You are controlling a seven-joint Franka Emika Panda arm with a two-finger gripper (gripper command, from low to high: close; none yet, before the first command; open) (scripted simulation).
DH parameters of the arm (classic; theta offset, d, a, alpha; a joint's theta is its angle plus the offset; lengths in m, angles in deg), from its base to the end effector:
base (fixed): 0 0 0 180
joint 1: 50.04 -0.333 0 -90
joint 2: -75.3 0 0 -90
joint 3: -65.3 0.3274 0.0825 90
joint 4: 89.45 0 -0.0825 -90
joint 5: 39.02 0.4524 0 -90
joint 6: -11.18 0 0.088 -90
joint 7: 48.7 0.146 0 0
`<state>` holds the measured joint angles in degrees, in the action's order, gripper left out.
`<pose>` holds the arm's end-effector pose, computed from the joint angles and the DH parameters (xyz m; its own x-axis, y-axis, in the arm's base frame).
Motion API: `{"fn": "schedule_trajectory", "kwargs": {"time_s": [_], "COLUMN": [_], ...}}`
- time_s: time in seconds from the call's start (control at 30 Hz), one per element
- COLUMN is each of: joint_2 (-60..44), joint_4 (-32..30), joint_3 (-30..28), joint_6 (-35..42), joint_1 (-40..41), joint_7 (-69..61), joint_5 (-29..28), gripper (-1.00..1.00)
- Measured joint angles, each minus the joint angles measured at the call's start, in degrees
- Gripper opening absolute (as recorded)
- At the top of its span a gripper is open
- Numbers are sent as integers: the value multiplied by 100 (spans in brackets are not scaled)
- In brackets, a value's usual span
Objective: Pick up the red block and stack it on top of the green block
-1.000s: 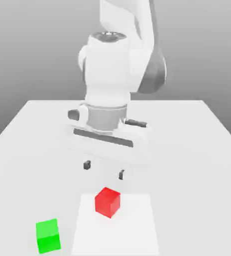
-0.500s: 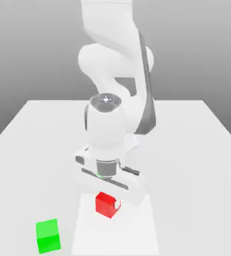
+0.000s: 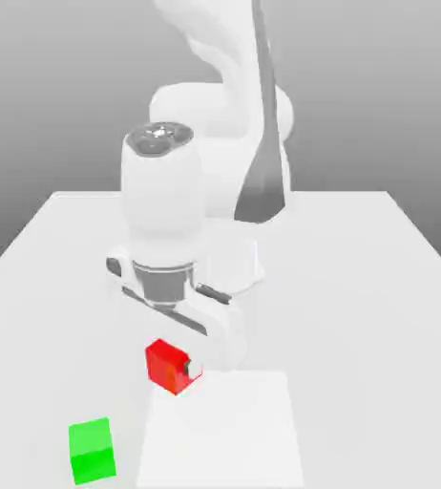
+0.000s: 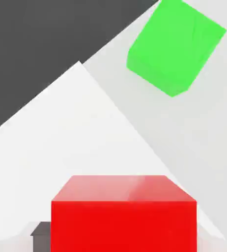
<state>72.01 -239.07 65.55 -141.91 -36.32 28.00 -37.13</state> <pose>0.4561 -0.1096 0.1442 -0.0323 -0.9994 -0.0142 -0.9995 0.0324 -0.0063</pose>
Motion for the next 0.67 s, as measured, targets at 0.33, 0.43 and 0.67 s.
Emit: {"fn": "schedule_trajectory", "kwargs": {"time_s": [0.33, 0.43, 0.67], "joint_2": [-1308, -1308, -611], "joint_4": [935, 935, 907], "joint_3": [-247, -247, -273], "joint_6": [-360, -360, 313], "joint_1": [324, 324, 314], "joint_7": [323, 323, 383], "joint_5": [-27, -27, -108], "gripper": [100, 100, 100]}}
